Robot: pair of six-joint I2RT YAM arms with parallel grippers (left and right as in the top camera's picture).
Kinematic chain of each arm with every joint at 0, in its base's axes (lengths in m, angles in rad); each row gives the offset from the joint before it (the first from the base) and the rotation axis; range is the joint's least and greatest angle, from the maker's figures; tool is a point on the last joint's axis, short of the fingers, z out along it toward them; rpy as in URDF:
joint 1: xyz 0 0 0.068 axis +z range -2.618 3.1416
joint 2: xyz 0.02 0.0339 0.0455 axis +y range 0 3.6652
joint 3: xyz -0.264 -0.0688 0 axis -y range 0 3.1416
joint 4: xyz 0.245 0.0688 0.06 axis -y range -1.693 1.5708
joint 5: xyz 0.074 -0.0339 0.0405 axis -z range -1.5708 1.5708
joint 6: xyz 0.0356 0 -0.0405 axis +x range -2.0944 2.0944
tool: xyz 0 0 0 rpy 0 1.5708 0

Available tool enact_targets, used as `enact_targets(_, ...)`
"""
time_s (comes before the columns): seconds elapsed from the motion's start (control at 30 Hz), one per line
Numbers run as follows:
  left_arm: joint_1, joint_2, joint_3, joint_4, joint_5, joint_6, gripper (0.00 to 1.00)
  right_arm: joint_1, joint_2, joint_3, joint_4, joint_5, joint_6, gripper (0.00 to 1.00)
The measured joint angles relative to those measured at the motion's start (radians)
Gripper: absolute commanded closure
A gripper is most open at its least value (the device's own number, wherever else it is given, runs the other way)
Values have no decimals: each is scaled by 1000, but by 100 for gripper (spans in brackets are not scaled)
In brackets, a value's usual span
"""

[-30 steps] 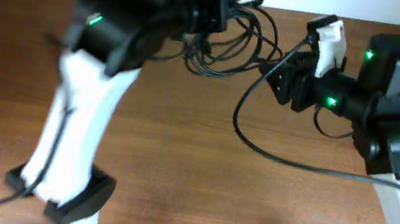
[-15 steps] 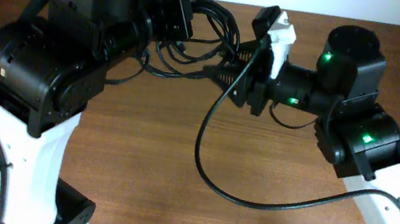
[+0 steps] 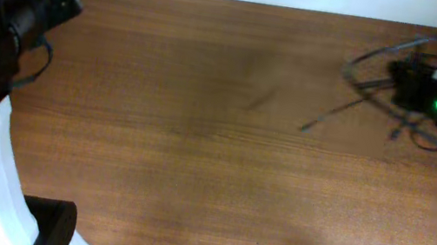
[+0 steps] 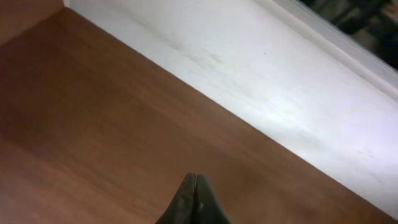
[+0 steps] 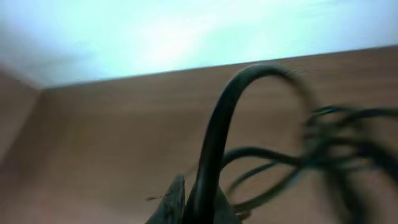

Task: Untangle cables

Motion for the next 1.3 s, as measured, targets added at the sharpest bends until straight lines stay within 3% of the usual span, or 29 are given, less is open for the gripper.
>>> enact_targets(0.1,-53,0,0,13,18,0,100,342,-2,0,5,43,15,96)
enact_targets(0.17,-56,0,0,11,23,0,100,448,-4,0,-2,199,14,96)
enact_targets(0.2,-56,0,0,10,27,0,100,448,-4,0,-5,253,14,67)
enact_targets(0.23,-58,0,0,9,38,0,100,448,-5,0,-11,304,21,1)
enact_targets(0.43,-181,77,0,18,57,15,100,512,-20,69,-109,404,-15,1)
enact_targets(0.57,-344,202,1,119,106,62,97,522,-48,227,-249,658,-19,1)
enact_targets(0.6,-407,256,1,168,121,94,91,522,-60,245,-271,703,-20,1)
enact_targets(0.67,-490,408,1,243,174,135,46,522,-127,278,-296,830,-11,1)
enact_targets(0.77,-502,561,1,272,287,135,33,522,-235,288,-300,892,-6,1)
enact_targets(0.97,-610,730,0,281,363,8,24,522,-249,297,-377,912,-3,1)
enact_targets(1.0,-647,756,0,290,374,-4,24,522,-249,297,-390,912,-3,1)
enact_targets(1.03,-675,771,0,296,381,-13,31,522,-249,297,-401,912,-4,1)
enact_targets(1.07,-702,777,0,305,383,-18,97,522,-249,297,-410,913,-4,1)
enact_targets(1.2,-733,778,0,294,338,-31,100,522,-249,297,-430,939,-4,1)
enact_targets(1.3,-711,774,5,159,211,-28,100,522,-251,297,-431,949,-4,1)
